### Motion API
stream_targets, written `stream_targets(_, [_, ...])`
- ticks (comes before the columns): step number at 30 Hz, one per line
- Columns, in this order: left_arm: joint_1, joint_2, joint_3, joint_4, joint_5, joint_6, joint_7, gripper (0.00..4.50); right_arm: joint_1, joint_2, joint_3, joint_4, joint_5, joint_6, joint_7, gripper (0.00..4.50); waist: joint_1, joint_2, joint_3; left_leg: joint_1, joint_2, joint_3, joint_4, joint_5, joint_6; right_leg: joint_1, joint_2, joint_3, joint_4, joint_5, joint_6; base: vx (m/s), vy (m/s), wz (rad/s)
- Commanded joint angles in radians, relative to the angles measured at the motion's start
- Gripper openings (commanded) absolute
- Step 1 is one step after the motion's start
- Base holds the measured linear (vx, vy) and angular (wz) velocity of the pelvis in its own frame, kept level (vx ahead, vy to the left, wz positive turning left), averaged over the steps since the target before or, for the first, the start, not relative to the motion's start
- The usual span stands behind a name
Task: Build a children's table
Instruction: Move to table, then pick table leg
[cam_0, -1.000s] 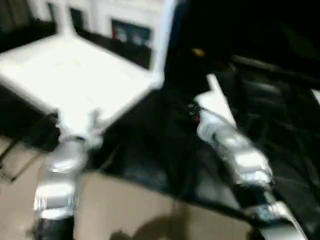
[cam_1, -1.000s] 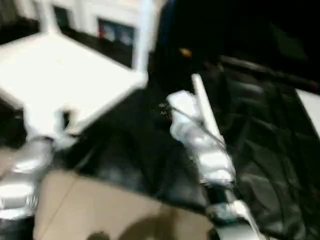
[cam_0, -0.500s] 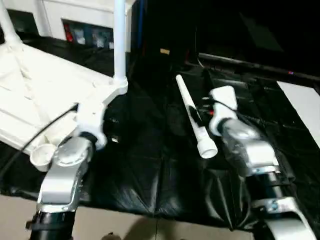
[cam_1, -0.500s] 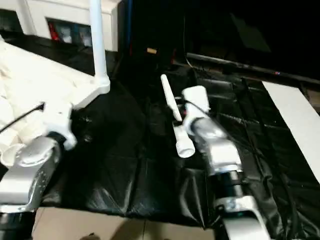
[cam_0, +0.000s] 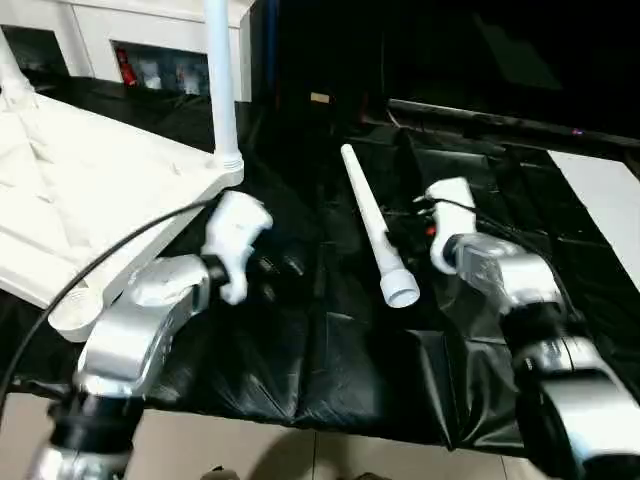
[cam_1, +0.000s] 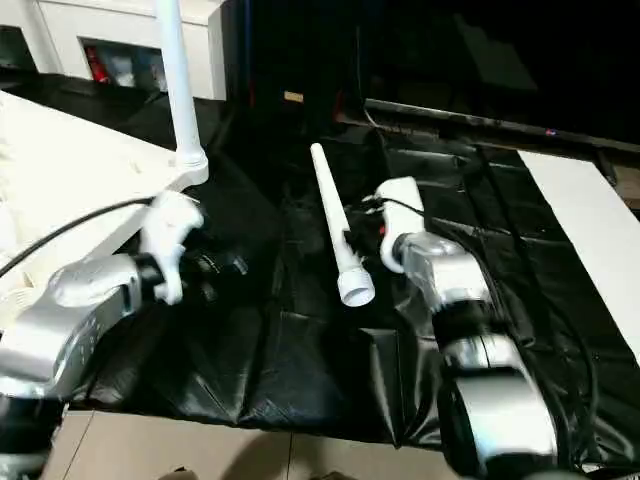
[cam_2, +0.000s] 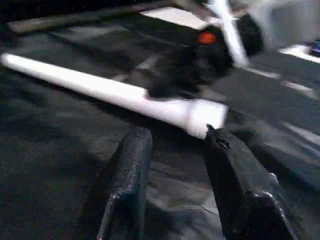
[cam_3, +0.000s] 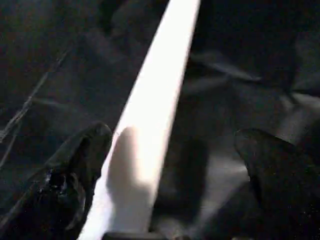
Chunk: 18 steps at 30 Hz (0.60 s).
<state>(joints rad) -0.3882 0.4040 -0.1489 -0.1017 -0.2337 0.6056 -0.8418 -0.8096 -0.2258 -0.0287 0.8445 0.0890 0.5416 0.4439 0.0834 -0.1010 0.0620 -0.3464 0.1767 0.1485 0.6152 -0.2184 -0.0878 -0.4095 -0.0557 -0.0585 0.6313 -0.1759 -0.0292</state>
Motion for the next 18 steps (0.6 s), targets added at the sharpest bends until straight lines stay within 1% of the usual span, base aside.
stream_targets(1, [-0.022,0.016,-0.033,0.031,0.018,-0.001,-0.023,1.97,-0.029,-0.015,0.001,0.051,0.002,0.004,0.022,4.5,0.0,0.024,-0.071,0.001,0.04,0.001,-0.075,-0.074,-0.008,0.056,-0.078,0.05,-0.059,-0.119,-0.215,0.0,0.0,0.0])
stream_targets(2, [-0.028,0.02,-0.042,0.045,0.029,-0.007,-0.024,1.97,-0.037,-0.014,-0.001,0.068,0.003,0.005,0.029,4.5,0.0,0.024,-0.07,-0.001,0.04,0.001,-0.075,-0.072,-0.007,0.057,-0.079,0.05,-0.058,-0.113,-0.217,0.0,0.0,0.0])
stream_targets(3, [-0.034,0.022,-0.047,0.06,0.041,-0.017,-0.023,2.05,-0.045,-0.013,-0.001,0.087,0.003,0.0,0.04,4.32,0.002,0.026,-0.07,-0.001,0.042,0.002,-0.075,-0.061,-0.007,0.059,-0.081,0.05,-0.058,-0.102,-0.217,0.0,0.0,0.0])
stream_targets(4, [-0.039,0.022,-0.05,0.074,0.051,-0.023,-0.018,2.05,-0.051,-0.012,0.003,0.103,-0.002,-0.003,0.043,4.32,0.002,0.026,-0.071,0.0,0.043,0.002,-0.075,-0.059,-0.01,0.059,-0.081,0.049,-0.058,-0.095,-0.223,0.0,0.0,0.0])
stream_targets(6, [-0.048,0.025,-0.054,0.09,0.057,-0.027,-0.017,2.08,-0.067,-0.013,0.01,0.141,-0.012,-0.008,0.052,4.11,0.003,0.027,-0.071,0.0,0.044,0.001,-0.076,-0.062,-0.013,0.06,-0.082,0.048,-0.057,-0.096,-0.227,0.0,0.0,0.0])
stream_targets(7, [-0.051,0.025,-0.054,0.094,0.056,-0.026,-0.016,2.08,-0.071,-0.013,0.015,0.154,-0.018,-0.007,0.054,4.11,0.004,0.028,-0.071,0.001,0.045,0.003,-0.076,-0.073,-0.018,0.06,-0.084,0.048,-0.057,-0.098,-0.233,0.0,0.0,0.0])
stream_targets(8, [-0.053,0.027,-0.056,0.096,0.053,-0.025,-0.017,2.08,-0.077,-0.013,0.018,0.17,-0.021,-0.009,0.057,4.04,0.003,0.023,-0.071,0.0,0.045,0.004,-0.076,-0.076,-0.018,0.06,-0.084,0.047,-0.058,-0.102,-0.234,0.0,0.0,0.0])
stream_targets(9, [-0.054,0.029,-0.057,0.097,0.051,-0.023,-0.019,2.08,-0.08,-0.013,0.019,0.181,-0.022,-0.01,0.059,3.9,0.005,0.027,-0.07,0.0,0.047,0.004,-0.077,-0.082,-0.021,0.06,-0.085,0.046,-0.058,-0.111,-0.234,0.0,0.0,0.0])
stream_targets(10, [-0.055,0.033,-0.059,0.098,0.048,-0.023,-0.025,2.08,-0.088,-0.015,0.021,0.204,-0.027,0.0,0.059,3.9,0.006,0.027,-0.069,0.001,0.049,0.005,-0.078,-0.087,-0.026,0.059,-0.085,0.046,-0.058,-0.116,-0.232,0.0,0.0,0.0])
stream_targets(11, [-0.056,0.034,-0.061,0.098,0.047,-0.023,-0.026,2.08,-0.09,-0.015,0.022,0.21,-0.028,0.001,0.06,3.73,0.005,0.027,-0.07,0.001,0.049,0.006,-0.078,-0.09,-0.028,0.06,-0.085,0.045,-0.058,-0.12,-0.233,0.0,0.0,0.0])
stream_targets(12, [-0.057,0.035,-0.062,0.099,0.046,-0.022,-0.028,2.08,-0.093,-0.016,0.023,0.218,-0.031,0.002,0.062,3.68,0.006,0.027,-0.069,0.001,0.049,0.007,-0.078,-0.094,-0.03,0.059,-0.085,0.045,-0.059,-0.122,-0.231,0.0,0.0,0.0])
stream_targets(13, [-0.057,0.041,-0.067,0.098,0.045,-0.024,-0.033,2.08,-0.098,-0.017,0.025,0.233,-0.034,0.005,0.064,3.61,0.005,0.026,-0.07,-0.001,0.05,0.008,-0.078,-0.095,-0.036,0.061,-0.084,0.044,-0.057,-0.131,-0.224,0.0,0.0,0.0])
stream_targets(18, [-0.061,0.042,-0.064,0.109,0.052,-0.039,-0.038,2.08,-0.112,-0.015,0.007,0.263,-0.028,-0.021,0.057,3.16,0.006,0.028,-0.069,0.0,0.051,0.008,-0.079,-0.105,-0.044,0.058,-0.085,0.044,-0.059,-0.14,-0.218,0.0,0.0,0.0])
